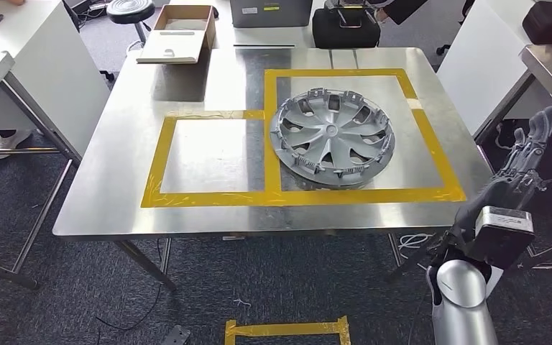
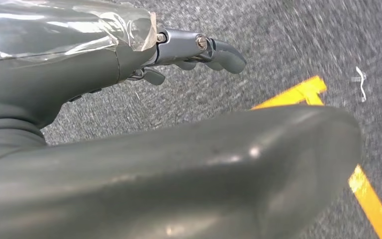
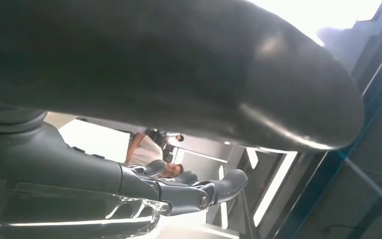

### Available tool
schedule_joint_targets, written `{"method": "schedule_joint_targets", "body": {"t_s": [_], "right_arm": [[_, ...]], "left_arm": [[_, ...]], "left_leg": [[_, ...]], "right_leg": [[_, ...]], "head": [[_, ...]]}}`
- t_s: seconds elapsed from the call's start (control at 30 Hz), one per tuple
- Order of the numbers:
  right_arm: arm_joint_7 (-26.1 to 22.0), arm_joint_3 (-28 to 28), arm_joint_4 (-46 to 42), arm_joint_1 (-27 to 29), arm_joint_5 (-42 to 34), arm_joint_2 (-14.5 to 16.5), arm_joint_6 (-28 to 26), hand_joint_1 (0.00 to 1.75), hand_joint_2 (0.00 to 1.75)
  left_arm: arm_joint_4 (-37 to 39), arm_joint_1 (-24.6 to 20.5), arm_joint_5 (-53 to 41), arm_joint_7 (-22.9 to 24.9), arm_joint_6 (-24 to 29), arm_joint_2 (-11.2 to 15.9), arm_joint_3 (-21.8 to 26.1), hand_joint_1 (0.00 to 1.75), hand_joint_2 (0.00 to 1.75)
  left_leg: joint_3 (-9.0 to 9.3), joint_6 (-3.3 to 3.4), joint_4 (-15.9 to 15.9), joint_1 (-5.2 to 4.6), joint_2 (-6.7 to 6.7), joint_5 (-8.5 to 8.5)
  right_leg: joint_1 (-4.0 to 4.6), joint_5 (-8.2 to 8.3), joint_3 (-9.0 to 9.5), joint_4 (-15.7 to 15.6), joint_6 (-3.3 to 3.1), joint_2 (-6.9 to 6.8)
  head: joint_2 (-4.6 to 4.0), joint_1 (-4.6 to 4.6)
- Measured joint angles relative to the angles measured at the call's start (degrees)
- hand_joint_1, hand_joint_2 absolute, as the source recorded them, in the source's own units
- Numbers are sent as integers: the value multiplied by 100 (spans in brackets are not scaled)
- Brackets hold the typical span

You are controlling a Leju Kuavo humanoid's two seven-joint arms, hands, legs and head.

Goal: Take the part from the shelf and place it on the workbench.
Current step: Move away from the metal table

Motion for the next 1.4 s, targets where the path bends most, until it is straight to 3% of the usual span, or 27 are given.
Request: {"method": "schedule_joint_targets", "body": {"t_s": [0.23,0.6,1.13,1.4], "right_arm": [[20,-525,-2,365,-77,-11,-13,0,0],[372,-1388,415,887,-73,32,-232,0,0],[1008,-3198,2849,1127,654,517,328,0,0],[1467,-3486,4242,1071,1377,715,833,0,0]], "left_arm": [[70,62,83,-95,29,-44,96,0,0],[214,99,217,-240,74,-114,267,0,0],[443,135,225,-309,60,-268,395,0,0],[479,156,262,-305,-20,-262,433,0,0]], "left_leg": [[-35,38,40,-55,-8,-6],[-38,48,40,-53,-6,-9],[-44,46,38,-40,-5,-9],[-47,46,37,-37,-5,-9]], "right_leg": [[-30,46,17,-66,27,-8],[-30,53,12,-75,50,-8],[-20,52,5,-73,50,-8],[-17,51,5,-73,50,-7]], "head": [[1,12],[0,9],[0,9],[0,9]]}}
